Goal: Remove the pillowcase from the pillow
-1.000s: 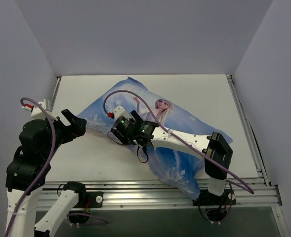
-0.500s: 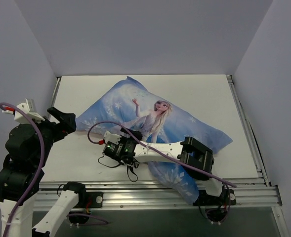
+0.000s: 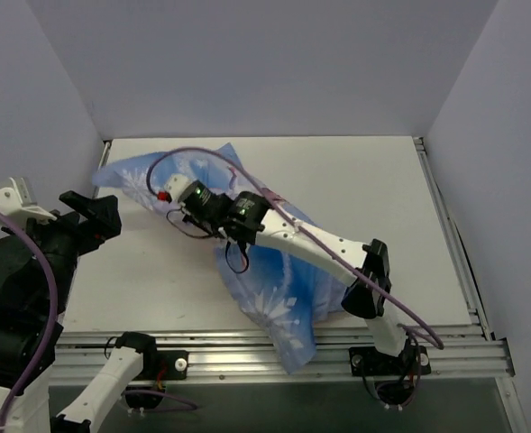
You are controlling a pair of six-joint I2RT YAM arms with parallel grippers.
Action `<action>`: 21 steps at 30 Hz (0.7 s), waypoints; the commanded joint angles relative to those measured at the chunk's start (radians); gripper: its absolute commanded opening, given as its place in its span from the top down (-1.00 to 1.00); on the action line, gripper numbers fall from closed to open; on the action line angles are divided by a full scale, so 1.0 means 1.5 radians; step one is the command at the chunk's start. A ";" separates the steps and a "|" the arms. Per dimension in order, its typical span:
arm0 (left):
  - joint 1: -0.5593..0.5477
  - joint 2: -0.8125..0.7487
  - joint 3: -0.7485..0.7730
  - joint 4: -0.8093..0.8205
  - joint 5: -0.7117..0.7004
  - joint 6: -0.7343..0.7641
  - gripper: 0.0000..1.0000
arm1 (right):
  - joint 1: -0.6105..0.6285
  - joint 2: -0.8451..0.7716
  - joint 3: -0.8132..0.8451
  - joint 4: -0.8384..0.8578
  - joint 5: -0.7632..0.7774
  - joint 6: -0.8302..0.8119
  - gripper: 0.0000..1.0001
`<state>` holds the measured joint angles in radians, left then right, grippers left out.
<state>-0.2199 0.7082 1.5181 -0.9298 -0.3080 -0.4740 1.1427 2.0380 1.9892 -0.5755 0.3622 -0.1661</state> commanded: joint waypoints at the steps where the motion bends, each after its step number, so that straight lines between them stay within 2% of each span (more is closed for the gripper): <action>1: -0.007 0.013 0.057 0.040 -0.007 0.024 -0.89 | -0.005 -0.080 0.187 -0.067 -0.141 -0.002 1.00; 3: -0.009 0.015 0.068 0.039 -0.006 0.031 -0.89 | -0.023 -0.090 0.241 -0.082 -0.180 0.006 1.00; 6: -0.013 0.017 0.072 0.043 -0.003 0.042 -0.88 | -0.087 -0.124 0.228 -0.044 -0.229 0.055 1.00; 13: -0.017 0.035 0.043 0.034 0.058 0.047 -0.89 | -0.348 -0.184 -0.037 0.161 -0.504 0.321 0.98; 15: -0.017 0.047 0.026 0.028 0.085 0.050 -0.88 | -0.420 -0.150 -0.093 0.205 -0.578 0.374 0.62; 18: -0.018 0.064 -0.011 0.019 0.114 0.046 -0.89 | -0.457 -0.083 -0.085 0.186 -0.597 0.356 -0.17; 21: -0.018 0.075 -0.054 0.023 0.145 0.035 -0.88 | -0.460 -0.044 -0.033 0.134 -0.553 0.315 -0.45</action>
<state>-0.2417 0.7944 1.4921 -0.9020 -0.1722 -0.4168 0.4103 1.9644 1.8656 -0.3790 -0.4290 0.3145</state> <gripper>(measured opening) 0.942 0.690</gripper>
